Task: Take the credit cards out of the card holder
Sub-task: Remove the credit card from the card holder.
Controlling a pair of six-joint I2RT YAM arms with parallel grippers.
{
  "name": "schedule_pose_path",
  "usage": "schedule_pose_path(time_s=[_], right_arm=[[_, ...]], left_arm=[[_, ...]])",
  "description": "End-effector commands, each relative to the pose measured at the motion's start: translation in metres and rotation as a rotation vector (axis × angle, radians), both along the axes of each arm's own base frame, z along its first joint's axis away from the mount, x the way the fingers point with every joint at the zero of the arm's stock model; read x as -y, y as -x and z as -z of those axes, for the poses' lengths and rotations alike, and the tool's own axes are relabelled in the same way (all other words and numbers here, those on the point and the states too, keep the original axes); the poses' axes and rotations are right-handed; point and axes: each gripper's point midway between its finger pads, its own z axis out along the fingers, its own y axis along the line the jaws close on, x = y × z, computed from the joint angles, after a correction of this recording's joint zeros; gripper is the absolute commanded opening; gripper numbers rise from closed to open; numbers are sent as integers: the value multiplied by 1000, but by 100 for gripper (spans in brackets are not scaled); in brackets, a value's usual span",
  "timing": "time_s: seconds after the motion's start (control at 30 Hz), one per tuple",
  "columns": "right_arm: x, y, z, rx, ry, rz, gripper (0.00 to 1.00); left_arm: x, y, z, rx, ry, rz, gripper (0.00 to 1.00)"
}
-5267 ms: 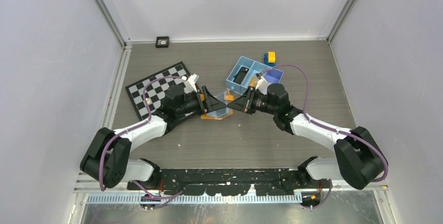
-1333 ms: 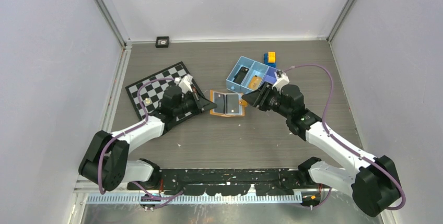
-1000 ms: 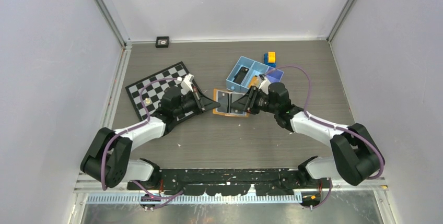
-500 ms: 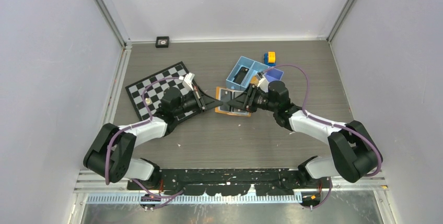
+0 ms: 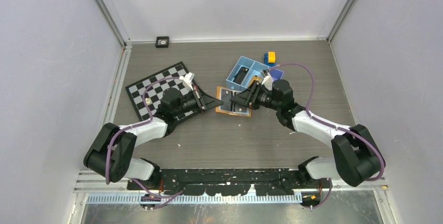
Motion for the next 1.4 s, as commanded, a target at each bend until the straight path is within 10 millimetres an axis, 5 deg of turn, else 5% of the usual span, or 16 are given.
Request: schedule_pose_path(time_s=[0.0,0.37,0.57,0.63,0.8,1.2,1.37], right_arm=[[-3,-2,1,-5,-27,-14,39],[-9,2,-12,-6,-134,-58,39],[-2,3,-26,25,-222,-56,10],[-4,5,-33,38,-254,-77,7],[-6,12,-48,75,-323,-122,9],[-13,17,-48,79,-314,-156,16],[-15,16,-45,74,-296,-153,8]], left_arm=[[5,11,-44,140,113,59,0],[3,14,-51,160,136,62,0],[0,9,-44,138,124,34,0],[0,8,-42,130,120,34,0],[2,6,-37,115,118,39,0],[5,4,-32,104,108,53,0],[5,4,-32,101,109,58,0]])
